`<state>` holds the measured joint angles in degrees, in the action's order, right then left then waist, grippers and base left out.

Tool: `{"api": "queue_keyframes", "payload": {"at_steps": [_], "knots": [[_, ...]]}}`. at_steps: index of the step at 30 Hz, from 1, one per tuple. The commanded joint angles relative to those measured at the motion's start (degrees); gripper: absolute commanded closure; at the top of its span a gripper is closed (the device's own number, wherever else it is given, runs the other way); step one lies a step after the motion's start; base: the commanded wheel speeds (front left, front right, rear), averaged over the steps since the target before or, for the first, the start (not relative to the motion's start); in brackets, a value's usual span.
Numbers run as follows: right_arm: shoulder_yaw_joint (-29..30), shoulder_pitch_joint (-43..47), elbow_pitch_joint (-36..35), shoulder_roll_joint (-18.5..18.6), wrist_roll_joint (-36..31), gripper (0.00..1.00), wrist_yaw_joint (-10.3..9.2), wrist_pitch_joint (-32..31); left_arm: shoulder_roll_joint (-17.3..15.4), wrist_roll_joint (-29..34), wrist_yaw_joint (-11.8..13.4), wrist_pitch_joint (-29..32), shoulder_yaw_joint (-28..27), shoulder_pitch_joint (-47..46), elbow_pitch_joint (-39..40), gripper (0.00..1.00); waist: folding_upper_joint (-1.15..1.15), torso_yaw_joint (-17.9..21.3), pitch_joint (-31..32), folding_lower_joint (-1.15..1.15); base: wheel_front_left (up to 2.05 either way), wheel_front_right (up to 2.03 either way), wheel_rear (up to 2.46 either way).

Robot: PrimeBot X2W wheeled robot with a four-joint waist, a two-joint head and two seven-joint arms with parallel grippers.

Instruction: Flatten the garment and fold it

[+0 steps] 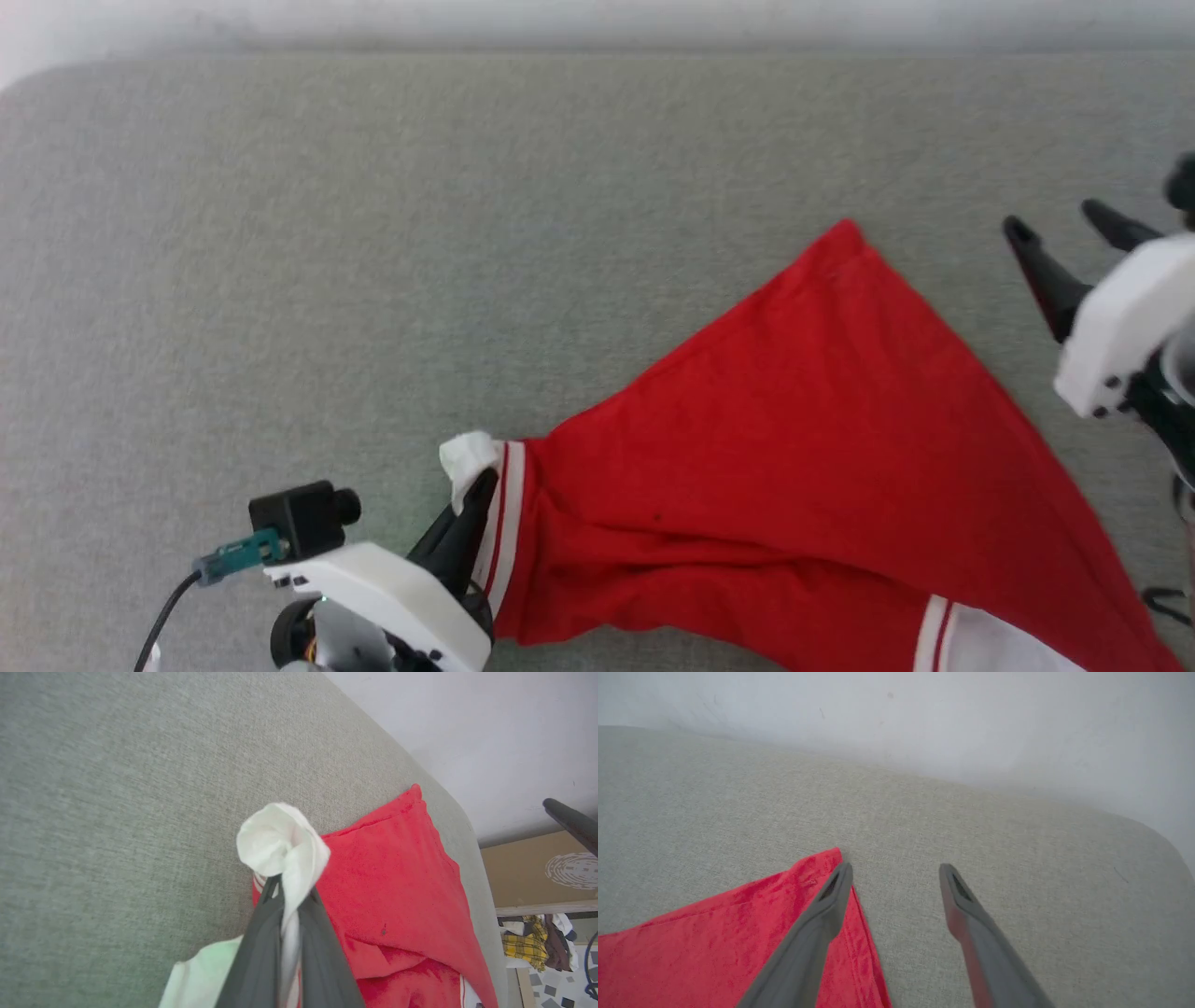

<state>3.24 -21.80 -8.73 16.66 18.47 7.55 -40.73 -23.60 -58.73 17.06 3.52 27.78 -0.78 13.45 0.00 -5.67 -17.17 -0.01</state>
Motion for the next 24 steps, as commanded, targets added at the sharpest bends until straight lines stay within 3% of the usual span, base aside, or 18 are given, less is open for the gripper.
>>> {"api": "queue_keyframes", "payload": {"at_steps": [1, 14, 15, 16, 20, 24], "knots": [[-0.75, -1.39, 1.69, 0.19, 0.33, 0.0, -0.06, -0.75, 0.38, 0.81, -0.63, -0.03, 0.21, -1.23, -0.42, 1.0, 0.0, -4.03, -4.23, 0.01, 0.0, 0.0, 0.0], [-12.73, -9.43, 18.09, 5.71, 2.75, 0.01, -0.06, -6.75, 2.93, 1.26, -3.68, -0.46, 1.93, -6.3, -4.13, 1.0, 0.0, -9.16, -9.13, 0.01, 0.0, 0.0, 0.0], [-13.05, -9.62, 19.06, 6.0, 2.92, 0.54, -0.06, -7.6, 3.03, 1.24, -3.76, -0.51, 1.94, -6.44, -4.32, 1.0, 0.0, -9.28, -9.26, 0.01, 0.0, 0.0, 0.0], [-13.1, -9.81, 19.93, 6.19, 2.82, 1.0, -0.06, -8.27, 3.11, 1.18, -3.83, -0.56, 1.92, -6.55, -4.48, 1.0, 0.0, -9.35, -9.34, 0.01, 0.0, 0.0, 0.0], [-13.55, -10.7, 21.88, 6.87, 1.85, 1.0, -0.06, -8.59, 3.26, 0.9, -3.96, -0.86, 1.58, -6.7, -5.19, 1.0, 0.0, -9.12, -9.36, 0.01, 0.0, 0.0, 0.0], [-12.82, -11.65, 22.52, 5.9, 1.97, 1.0, -0.06, -4.18, 2.91, 0.78, -4.18, -1.41, 0.76, -7.03, -5.66, 1.0, 0.0, -7.59, -7.86, 0.01, 0.0, 0.0, 0.0]]}}
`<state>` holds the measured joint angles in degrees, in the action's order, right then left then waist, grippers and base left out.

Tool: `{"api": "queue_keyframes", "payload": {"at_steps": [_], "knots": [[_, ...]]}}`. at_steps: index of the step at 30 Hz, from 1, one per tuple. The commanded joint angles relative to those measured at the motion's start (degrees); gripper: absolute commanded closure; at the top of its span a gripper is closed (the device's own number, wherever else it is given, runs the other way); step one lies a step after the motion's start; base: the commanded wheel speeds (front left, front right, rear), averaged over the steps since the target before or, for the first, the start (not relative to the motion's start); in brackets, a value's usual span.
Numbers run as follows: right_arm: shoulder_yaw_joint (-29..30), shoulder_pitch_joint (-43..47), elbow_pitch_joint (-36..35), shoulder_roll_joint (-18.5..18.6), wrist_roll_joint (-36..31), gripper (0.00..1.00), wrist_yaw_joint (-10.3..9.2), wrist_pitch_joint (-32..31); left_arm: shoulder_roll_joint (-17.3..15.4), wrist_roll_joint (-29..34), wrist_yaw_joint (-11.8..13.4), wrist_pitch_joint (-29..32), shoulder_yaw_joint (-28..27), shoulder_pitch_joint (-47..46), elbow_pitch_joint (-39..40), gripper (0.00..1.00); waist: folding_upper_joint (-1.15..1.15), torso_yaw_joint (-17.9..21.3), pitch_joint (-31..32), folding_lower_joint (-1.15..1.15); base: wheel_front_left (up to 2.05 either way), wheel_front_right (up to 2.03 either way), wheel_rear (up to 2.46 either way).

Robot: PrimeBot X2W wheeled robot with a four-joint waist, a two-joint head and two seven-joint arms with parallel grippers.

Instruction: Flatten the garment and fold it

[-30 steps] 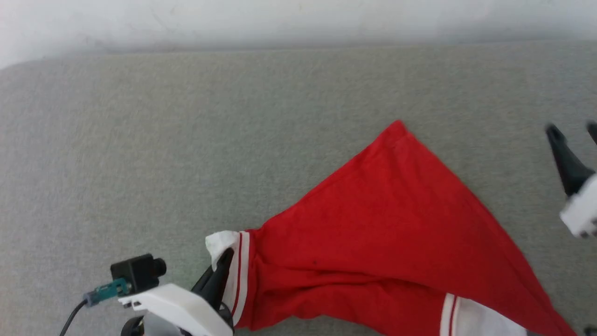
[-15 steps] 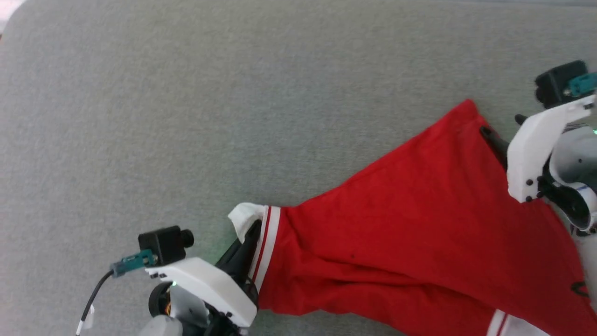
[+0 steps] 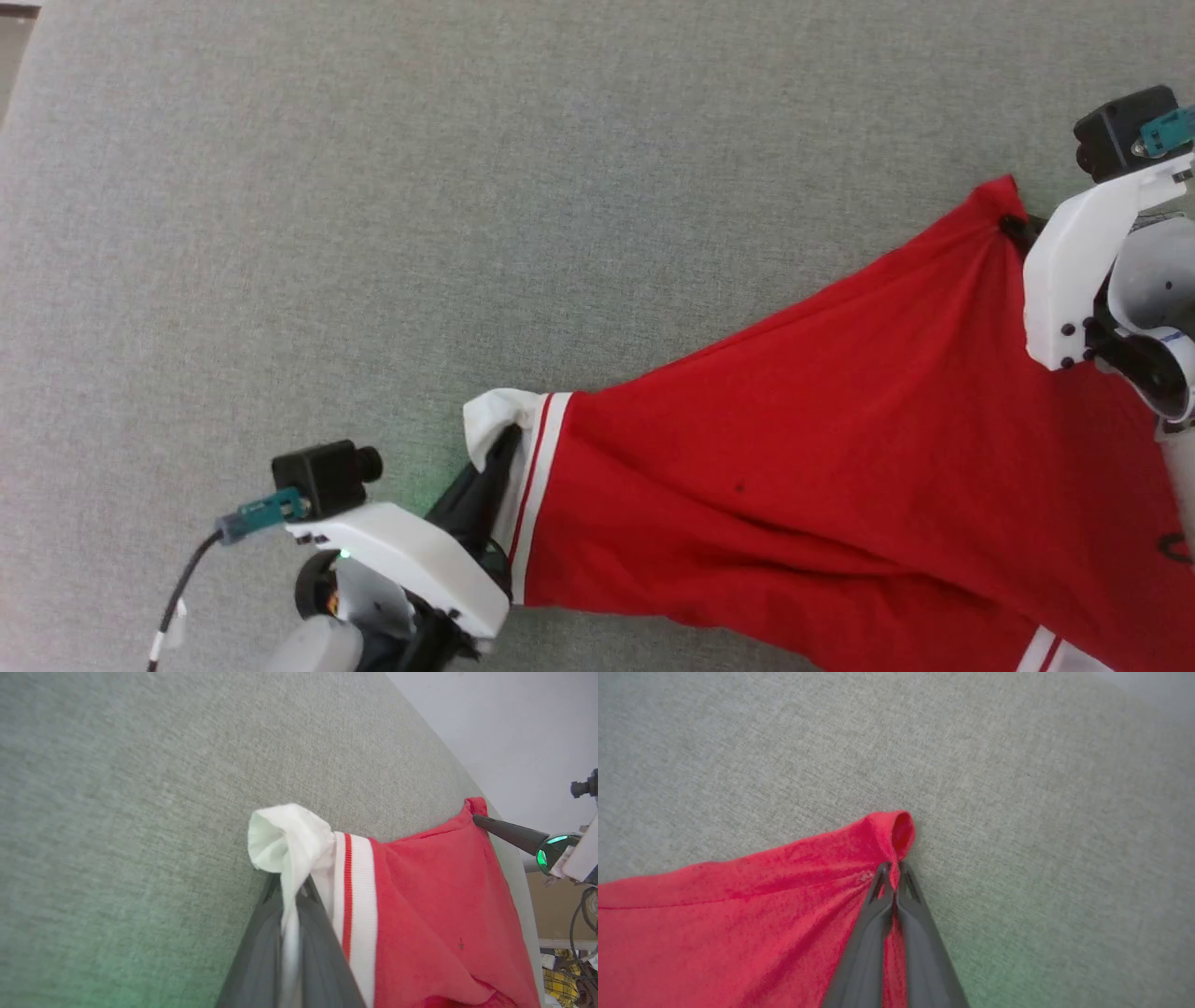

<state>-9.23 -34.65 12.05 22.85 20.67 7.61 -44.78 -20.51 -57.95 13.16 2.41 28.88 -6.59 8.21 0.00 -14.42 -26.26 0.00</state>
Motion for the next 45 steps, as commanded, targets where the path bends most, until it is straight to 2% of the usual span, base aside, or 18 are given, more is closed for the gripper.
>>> {"api": "queue_keyframes", "payload": {"at_steps": [1, 8, 14, 19, 25, 29, 35, 39, 45], "knots": [[0.03, 1.02, 1.77, -0.63, -0.09, 1.0, -0.12, 1.51, -0.48, 0.19, -0.31, -0.44, -0.6, -1.48, -0.45, 1.0, 0.0, 1.67, 1.94, 0.0, 0.0, 0.0, 0.0], [4.07, 1.39, -0.39, -3.24, 0.16, 1.0, -0.12, 14.53, -3.34, 3.49, 0.9, -1.87, -3.47, -6.29, -0.6, 1.0, 0.0, 5.69, 9.76, 0.0, 0.0, 0.0, 0.0], [6.27, 1.41, -3.4, -5.03, 0.69, 1.0, -0.12, 21.92, -6.35, 8.43, 2.39, -1.08, -4.72, -15.51, -3.1, 1.0, 0.0, 9.5, 16.8, 0.0, 0.0, 0.0, 0.0], [6.49, -1.88, -5.89, -5.8, 0.45, 1.0, -0.12, 24.68, -9.96, 13.41, 2.18, 2.27, -4.43, -27.15, -5.95, 1.0, 0.0, 12.52, 20.28, 0.0, 0.0, 0.0, 0.0], [4.36, -8.57, -6.31, -5.96, 0.05, 1.0, -0.12, 23.54, -12.85, 18.38, -0.3, 7.81, -2.49, -42.15, -10.96, 1.0, 0.0, 15.77, 21.9, 0.0, 0.0, 0.0, 0.0], [2.83, -13.98, -4.85, -6.52, -0.16, 1.0, -0.12, 21.6, -13.5, 19.76, -2.08, 12.1, -1.4, -50.53, -15.59, 1.0, 0.0, 17.53, 21.13, 0.0, 0.0, 0.0, 0.0], [1.59, -22.15, -0.37, -8.0, -1.21, 1.0, -0.12, 19.4, -13.48, 20.06, -2.52, 14.68, -2.64, -60.28, -22.42, 1.0, 0.0, 19.28, 16.9, 0.0, 0.0, 0.0, 0.0], [1.47, -27.77, 2.88, -8.53, -3.09, 1.0, -0.12, 18.63, -13.46, 22.02, -2.57, 13.96, -2.87, -66.81, -26.12, 1.0, 0.0, 19.74, 11.72, 0.0, 0.0, 0.0, 0.0], [2.46, -36.85, 8.14, -9.55, -7.09, 1.0, -0.12, 20.88, -11.49, 25.04, -3.63, 9.04, -2.87, -77.3, -31.14, 1.0, 0.0, 19.15, 3.18, 0.0, 0.0, 0.0, 0.0]]}}
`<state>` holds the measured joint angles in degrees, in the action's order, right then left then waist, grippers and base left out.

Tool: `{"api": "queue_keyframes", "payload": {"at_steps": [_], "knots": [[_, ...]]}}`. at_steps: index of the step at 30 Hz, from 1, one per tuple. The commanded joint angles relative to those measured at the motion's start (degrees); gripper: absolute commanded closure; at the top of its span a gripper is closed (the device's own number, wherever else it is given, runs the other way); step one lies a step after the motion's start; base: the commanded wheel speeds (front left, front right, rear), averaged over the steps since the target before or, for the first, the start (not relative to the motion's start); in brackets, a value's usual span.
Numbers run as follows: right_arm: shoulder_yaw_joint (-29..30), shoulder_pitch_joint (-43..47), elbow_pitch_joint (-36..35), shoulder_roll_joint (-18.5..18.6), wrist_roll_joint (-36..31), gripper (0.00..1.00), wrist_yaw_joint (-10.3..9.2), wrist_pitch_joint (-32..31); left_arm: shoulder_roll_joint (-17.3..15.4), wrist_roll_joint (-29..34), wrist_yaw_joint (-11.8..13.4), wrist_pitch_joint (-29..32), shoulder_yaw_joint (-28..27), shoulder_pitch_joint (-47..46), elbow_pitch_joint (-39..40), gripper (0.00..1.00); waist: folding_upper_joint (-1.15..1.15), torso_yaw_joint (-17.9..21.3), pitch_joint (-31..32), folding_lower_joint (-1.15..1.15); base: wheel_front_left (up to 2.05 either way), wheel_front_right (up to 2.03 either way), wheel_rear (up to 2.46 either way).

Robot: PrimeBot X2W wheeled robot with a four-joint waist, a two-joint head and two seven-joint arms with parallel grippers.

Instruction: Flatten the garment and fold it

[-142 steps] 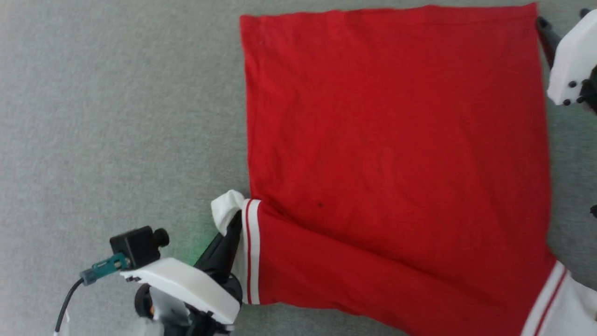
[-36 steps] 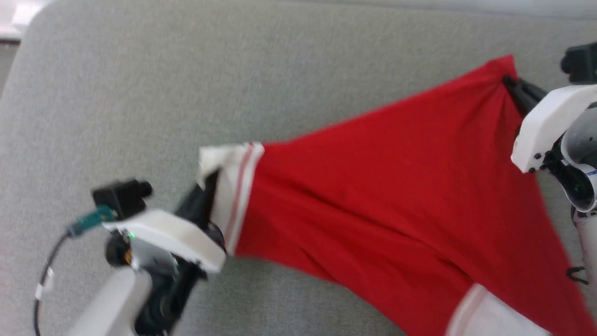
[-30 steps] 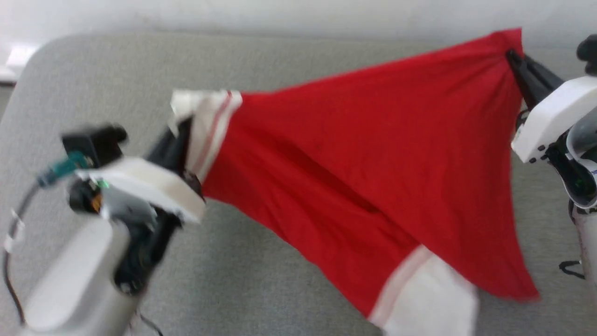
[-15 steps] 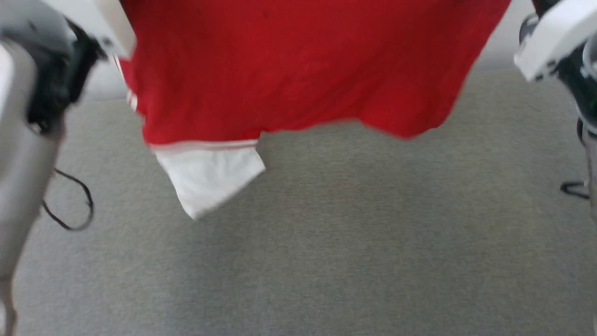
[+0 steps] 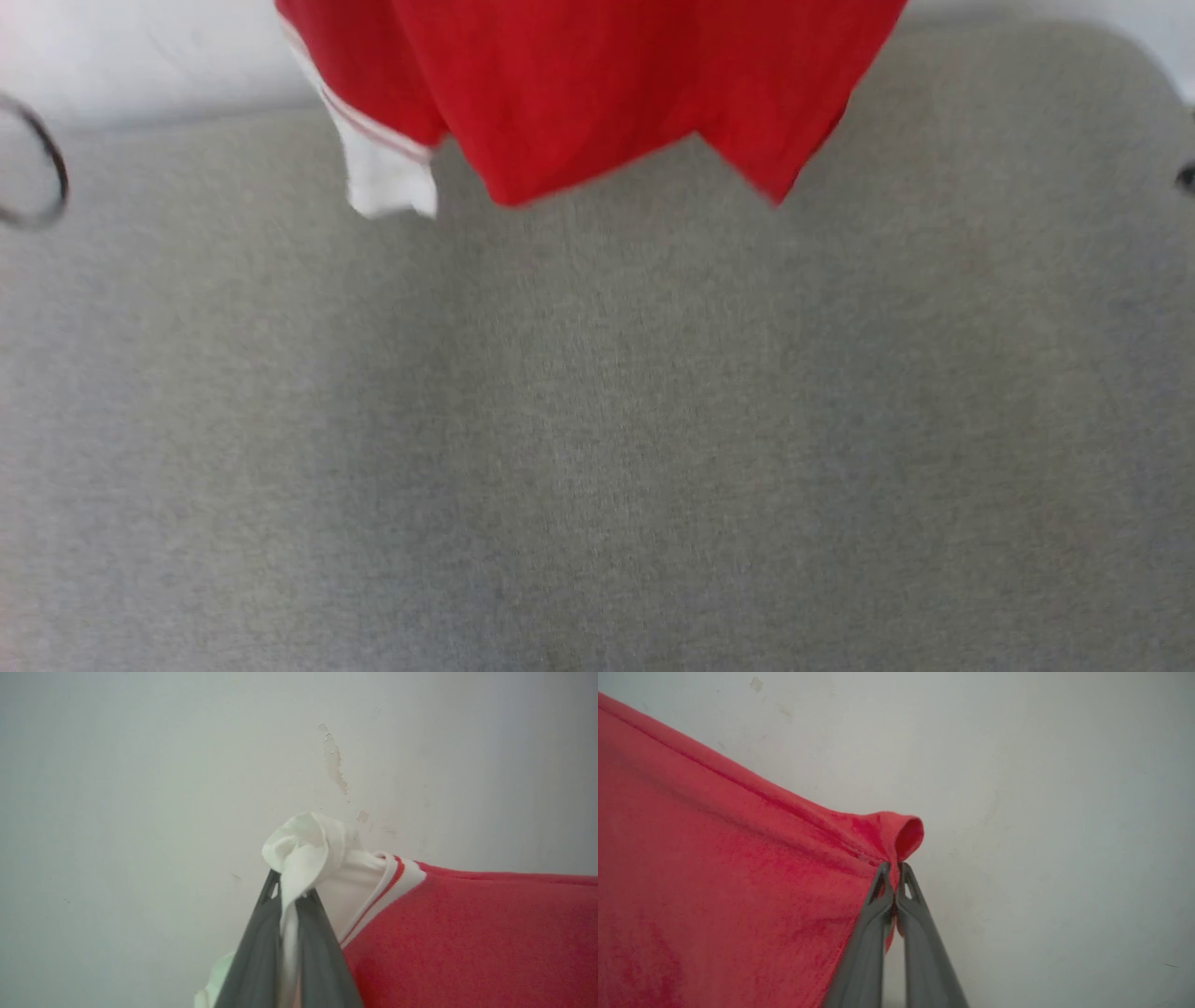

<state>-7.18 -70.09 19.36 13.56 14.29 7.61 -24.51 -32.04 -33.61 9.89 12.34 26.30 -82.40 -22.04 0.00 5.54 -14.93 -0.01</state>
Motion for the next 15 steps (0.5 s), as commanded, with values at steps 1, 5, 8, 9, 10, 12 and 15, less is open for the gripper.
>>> {"api": "queue_keyframes", "payload": {"at_steps": [1, 5, 8, 9, 10, 12, 15], "knots": [[0.53, -3.05, 1.64, -0.51, -1.4, 1.0, -0.12, 1.15, 0.42, 1.08, -0.47, -1.55, -0.28, -3.08, -1.53, 1.0, 0.0, -0.97, -9.45, 0.01, 0.0, 0.0, 0.0], [0.28, -9.25, 4.95, -1.5, -4.31, 1.0, -0.12, 3.64, 1.76, 2.04, -0.66, -4.39, -0.67, -8.52, -3.7, 1.0, 0.0, -1.24, -14.02, 0.01, 0.0, 0.0, 0.0], [0.13, -13.33, 7.6, -1.87, -6.21, 1.0, -0.12, 5.21, 2.67, 2.54, -0.45, -7.35, -1.3, -11.65, -5.25, 1.0, 0.0, -1.62, -17.03, 0.01, 0.0, 0.0, 0.0], [0.14, -14.47, 8.38, -1.97, -6.73, 1.0, -0.12, 5.73, 2.76, 2.94, -0.37, -8.43, -1.37, -12.51, -5.72, 1.0, 0.0, -1.73, -17.98, 0.01, 0.0, 0.0, 0.0], [0.15, -15.47, 9.08, -2.06, -7.11, 1.0, -0.12, 6.19, 2.81, 3.31, -0.36, -9.52, -1.43, -13.33, -6.13, 1.0, 0.0, -1.88, -18.95, 0.01, 0.0, 0.0, 0.0], [0.42, -17.21, 10.28, -2.17, -7.69, 1.0, -0.12, 7.3, 2.95, 3.7, -0.44, -11.78, -1.78, -14.79, -6.98, 1.0, 0.0, -2.17, -20.85, 0.01, 0.0, 0.0, 0.0], [0.19, -18.91, 11.65, -1.7, -8.92, 1.0, -0.12, 9.67, 2.86, 4.37, -0.88, -15.73, -2.12, -16.13, -7.67, 1.0, 0.0, -2.69, -23.6, 0.01, 0.0, 0.0, 0.0]]}}
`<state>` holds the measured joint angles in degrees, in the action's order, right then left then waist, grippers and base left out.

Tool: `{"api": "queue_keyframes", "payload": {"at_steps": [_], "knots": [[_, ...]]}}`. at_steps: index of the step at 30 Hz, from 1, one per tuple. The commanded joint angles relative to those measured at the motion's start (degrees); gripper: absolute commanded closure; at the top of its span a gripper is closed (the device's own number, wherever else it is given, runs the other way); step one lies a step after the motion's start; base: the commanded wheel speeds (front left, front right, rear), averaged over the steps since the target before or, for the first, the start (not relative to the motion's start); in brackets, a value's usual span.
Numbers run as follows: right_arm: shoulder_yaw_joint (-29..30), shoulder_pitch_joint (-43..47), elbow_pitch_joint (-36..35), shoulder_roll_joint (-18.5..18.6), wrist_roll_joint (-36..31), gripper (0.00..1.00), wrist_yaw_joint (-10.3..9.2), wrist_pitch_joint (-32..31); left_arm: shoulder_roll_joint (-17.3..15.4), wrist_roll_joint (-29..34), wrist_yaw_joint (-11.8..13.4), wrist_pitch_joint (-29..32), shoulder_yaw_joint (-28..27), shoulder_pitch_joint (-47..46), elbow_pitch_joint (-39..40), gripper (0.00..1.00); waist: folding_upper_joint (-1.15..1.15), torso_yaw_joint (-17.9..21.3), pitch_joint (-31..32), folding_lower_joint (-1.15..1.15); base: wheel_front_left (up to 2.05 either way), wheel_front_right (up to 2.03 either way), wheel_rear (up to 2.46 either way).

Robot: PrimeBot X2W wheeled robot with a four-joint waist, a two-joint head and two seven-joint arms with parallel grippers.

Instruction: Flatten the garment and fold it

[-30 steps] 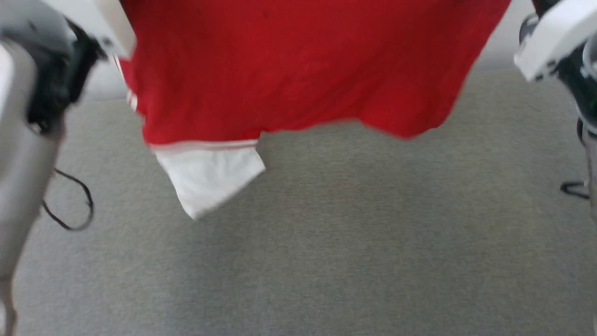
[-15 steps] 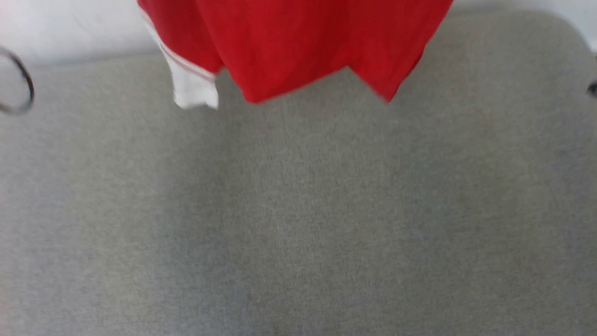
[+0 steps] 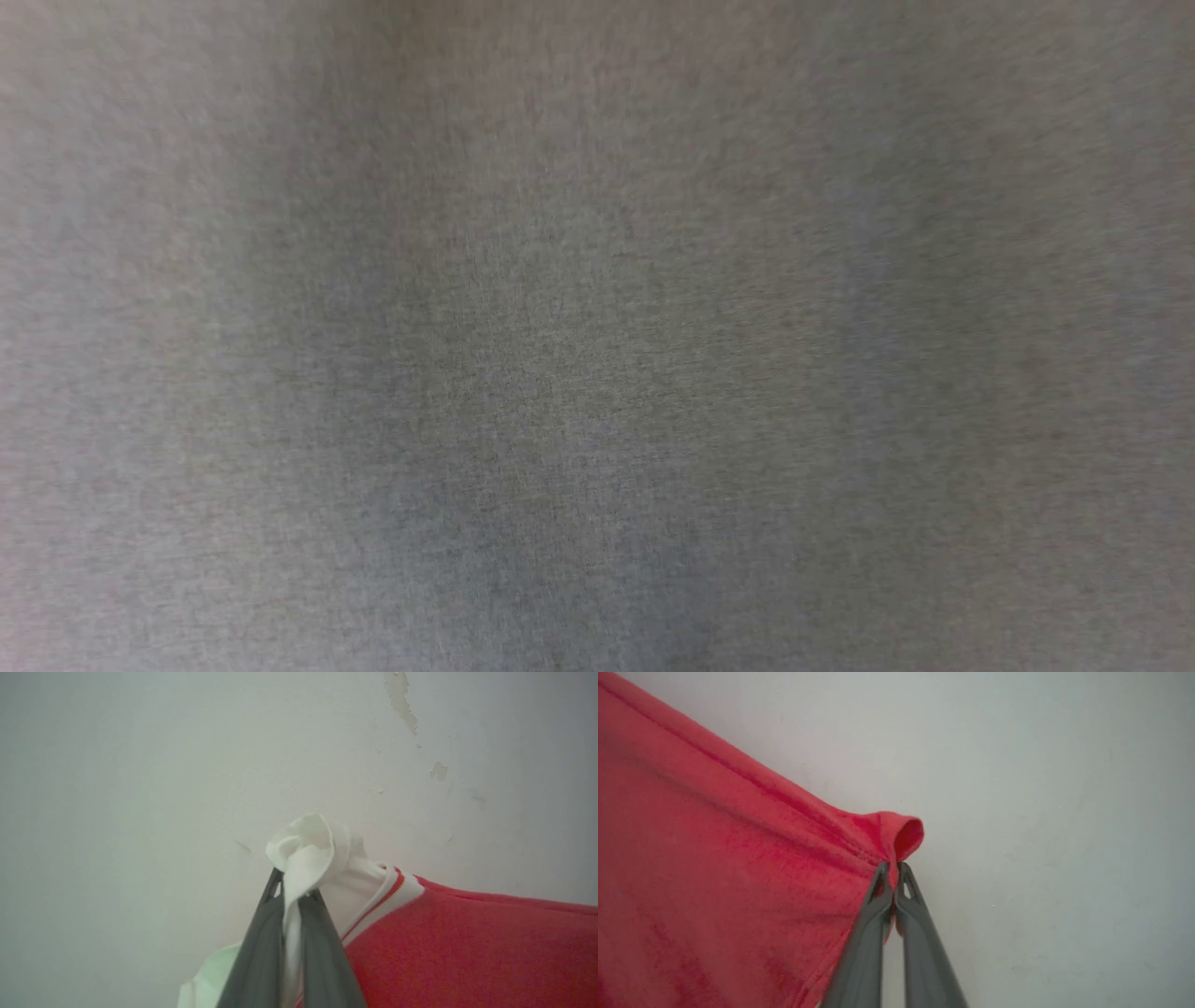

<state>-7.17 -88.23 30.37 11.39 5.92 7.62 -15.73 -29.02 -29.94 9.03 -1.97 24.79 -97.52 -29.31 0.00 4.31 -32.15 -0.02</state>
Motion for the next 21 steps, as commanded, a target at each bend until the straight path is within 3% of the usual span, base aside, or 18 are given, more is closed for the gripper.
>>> {"api": "queue_keyframes", "payload": {"at_steps": [1, 4, 11, 16, 21], "knots": [[0.18, -0.77, 0.64, 0.48, -0.54, 1.0, -0.13, 0.89, -0.16, 0.7, -0.01, -1.42, -0.61, -1.01, -0.41, 1.0, 0.0, -1.46, -6.38, 0.02, 0.0, 0.0, 0.0], [-1.26, -0.59, 2.5, 1.55, -2.22, 1.0, -0.13, 3.81, -0.1, 1.07, -0.25, -5.76, -0.9, -0.49, -1.43, 1.0, 0.0, -2.23, -8.02, 0.02, 0.0, 0.0, 0.0], [-7.52, 5.2, 5.42, 3.46, 1.15, 1.0, -0.13, 9.08, -0.49, -1.43, -4.55, -10.47, -0.27, 9.39, -2.89, 1.0, 0.0, -3.65, -6.23, 0.02, 0.0, 0.0, 0.0], [-12.54, 11.22, 1.54, 6.04, 6.83, 1.0, -0.13, 9.9, -1.68, -3.09, -6.72, -10.52, 0.92, 18.26, 1.33, 1.0, 0.0, -4.02, -3.31, 0.02, 0.0, 0.0, 0.0], [-14.76, 21.96, -8.15, 11.88, 14.39, 1.0, -0.13, 8.54, -4.19, -5.56, -5.84, -8.12, 2.0, 32.04, 12.4, 1.0, 0.0, -4.61, 1.29, 0.02, 0.0, 0.0, 0.0]]}}
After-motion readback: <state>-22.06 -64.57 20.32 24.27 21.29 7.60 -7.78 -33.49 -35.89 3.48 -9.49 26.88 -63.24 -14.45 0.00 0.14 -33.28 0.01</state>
